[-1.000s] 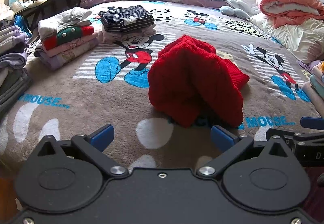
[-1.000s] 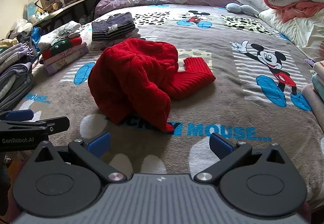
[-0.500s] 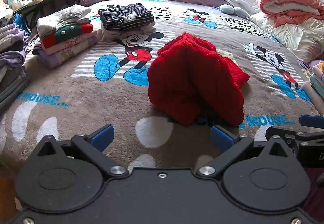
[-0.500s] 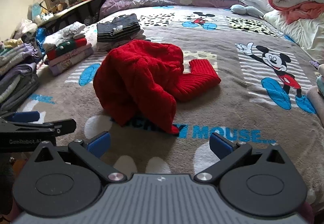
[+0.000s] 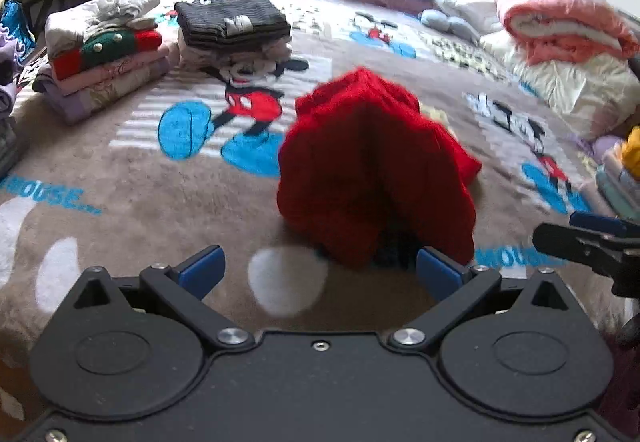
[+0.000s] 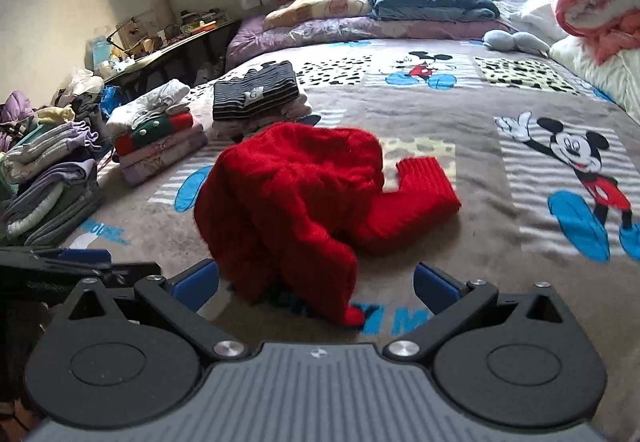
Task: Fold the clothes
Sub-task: 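Lower both grippers onto the red sweater and close on its fabric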
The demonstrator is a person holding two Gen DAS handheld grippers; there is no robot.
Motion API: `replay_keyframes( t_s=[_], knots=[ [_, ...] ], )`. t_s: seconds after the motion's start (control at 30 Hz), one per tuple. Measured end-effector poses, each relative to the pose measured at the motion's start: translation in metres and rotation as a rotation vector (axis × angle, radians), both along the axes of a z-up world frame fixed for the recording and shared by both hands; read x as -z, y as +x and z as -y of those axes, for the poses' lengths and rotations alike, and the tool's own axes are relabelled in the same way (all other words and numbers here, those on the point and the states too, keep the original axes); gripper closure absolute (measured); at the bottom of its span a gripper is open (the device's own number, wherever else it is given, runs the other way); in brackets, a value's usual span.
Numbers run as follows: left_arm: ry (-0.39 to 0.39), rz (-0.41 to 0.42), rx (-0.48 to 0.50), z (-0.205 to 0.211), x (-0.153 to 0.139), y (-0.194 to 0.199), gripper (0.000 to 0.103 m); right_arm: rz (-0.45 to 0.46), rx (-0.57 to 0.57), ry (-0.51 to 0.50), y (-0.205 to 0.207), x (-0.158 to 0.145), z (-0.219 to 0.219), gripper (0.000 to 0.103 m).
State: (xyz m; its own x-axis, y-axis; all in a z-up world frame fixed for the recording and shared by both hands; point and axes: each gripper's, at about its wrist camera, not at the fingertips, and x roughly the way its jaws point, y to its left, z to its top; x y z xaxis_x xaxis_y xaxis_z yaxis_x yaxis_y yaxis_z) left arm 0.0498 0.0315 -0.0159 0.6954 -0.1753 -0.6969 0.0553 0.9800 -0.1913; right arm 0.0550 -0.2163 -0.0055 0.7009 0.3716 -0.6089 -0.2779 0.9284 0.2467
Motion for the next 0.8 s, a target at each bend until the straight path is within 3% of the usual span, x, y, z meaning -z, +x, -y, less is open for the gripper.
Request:
replay_keyframes(
  t_s=[0.2, 0.33, 0.6, 0.7, 0.8],
  knots=[
    [-0.064, 0.062, 0.029, -0.022, -0.005, 0.033, 0.000, 0.057, -0.063, 0.047, 0.038, 0.005, 0.015, 0.000],
    [-0.085, 0.006, 0.048, -0.035, -0.004, 0.070, 0.000, 0.048, -0.100, 0.059, 0.068, 0.010, 0.021, 0.000],
    [-0.202, 0.006, 0.115, -0.057, 0.007, 0.139, 0.000, -0.007, -0.121, 0.113, 0.129, 0.023, 0.034, 0.000],
    [-0.277, -0.025, 0.115, -0.069, 0.022, 0.168, 0.003, -0.024, -0.127, 0.141, 0.152, 0.028, 0.039, 0.001],
    [-0.339, -0.054, 0.120, -0.078, 0.037, 0.193, 0.016, -0.036, -0.121, 0.185, 0.175, 0.039, 0.042, 0.008]
  ],
)
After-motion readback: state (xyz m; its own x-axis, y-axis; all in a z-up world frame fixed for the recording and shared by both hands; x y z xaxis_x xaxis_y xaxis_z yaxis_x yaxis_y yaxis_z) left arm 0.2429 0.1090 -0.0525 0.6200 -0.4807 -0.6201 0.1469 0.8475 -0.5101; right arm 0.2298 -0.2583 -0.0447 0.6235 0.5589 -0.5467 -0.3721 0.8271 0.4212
